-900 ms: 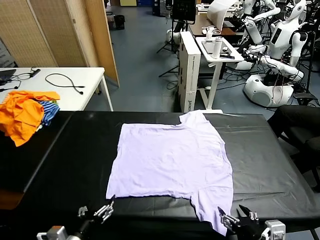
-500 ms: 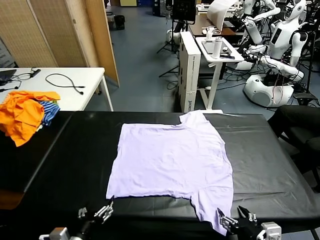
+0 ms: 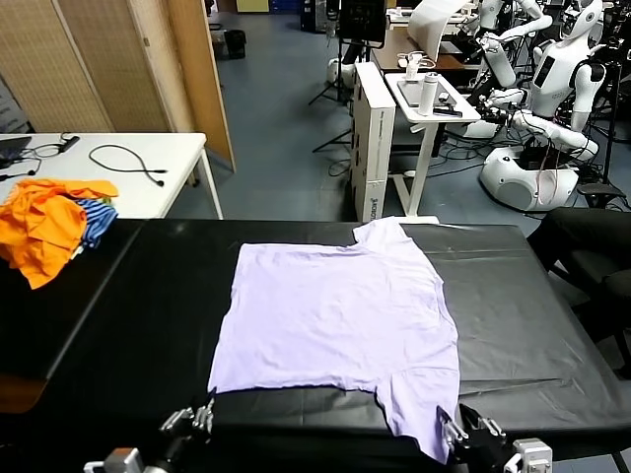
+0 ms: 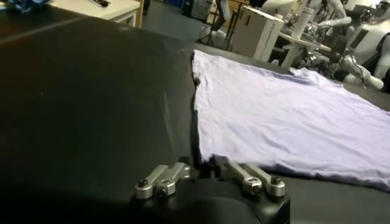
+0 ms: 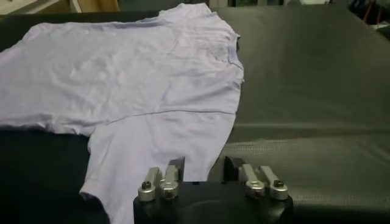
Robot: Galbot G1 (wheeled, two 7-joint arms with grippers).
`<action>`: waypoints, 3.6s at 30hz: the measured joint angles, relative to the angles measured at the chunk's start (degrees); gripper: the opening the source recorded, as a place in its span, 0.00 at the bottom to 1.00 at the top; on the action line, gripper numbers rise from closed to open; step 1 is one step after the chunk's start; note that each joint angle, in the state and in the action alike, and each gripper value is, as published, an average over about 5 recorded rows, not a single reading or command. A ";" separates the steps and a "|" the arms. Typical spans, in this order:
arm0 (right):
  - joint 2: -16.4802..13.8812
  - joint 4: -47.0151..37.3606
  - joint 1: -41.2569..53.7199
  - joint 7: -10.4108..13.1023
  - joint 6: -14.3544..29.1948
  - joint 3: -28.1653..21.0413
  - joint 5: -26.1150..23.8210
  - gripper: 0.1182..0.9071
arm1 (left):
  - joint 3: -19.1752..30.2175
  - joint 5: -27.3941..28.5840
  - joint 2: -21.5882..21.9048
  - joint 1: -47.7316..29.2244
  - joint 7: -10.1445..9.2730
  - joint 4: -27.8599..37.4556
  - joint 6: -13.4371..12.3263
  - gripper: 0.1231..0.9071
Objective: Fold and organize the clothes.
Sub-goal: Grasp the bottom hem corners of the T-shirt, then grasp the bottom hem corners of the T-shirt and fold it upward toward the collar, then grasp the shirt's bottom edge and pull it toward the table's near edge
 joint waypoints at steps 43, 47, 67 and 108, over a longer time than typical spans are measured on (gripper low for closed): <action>-4.51 -11.59 26.72 3.06 1.21 -6.06 5.72 0.03 | 1.78 2.50 2.71 -17.39 -3.63 3.41 -0.53 0.03; -5.29 -14.23 30.19 3.12 1.21 -7.77 5.60 0.03 | 3.26 3.43 4.07 -20.70 -3.46 6.95 -0.64 0.03; -7.56 -7.55 21.03 -0.47 -1.14 -3.39 5.25 0.90 | 3.46 4.40 8.33 -19.39 -3.99 8.79 -0.34 0.76; -9.26 -1.44 11.56 1.28 -6.27 -1.96 4.99 0.03 | 2.26 6.51 4.67 -10.40 -5.58 4.61 0.81 0.03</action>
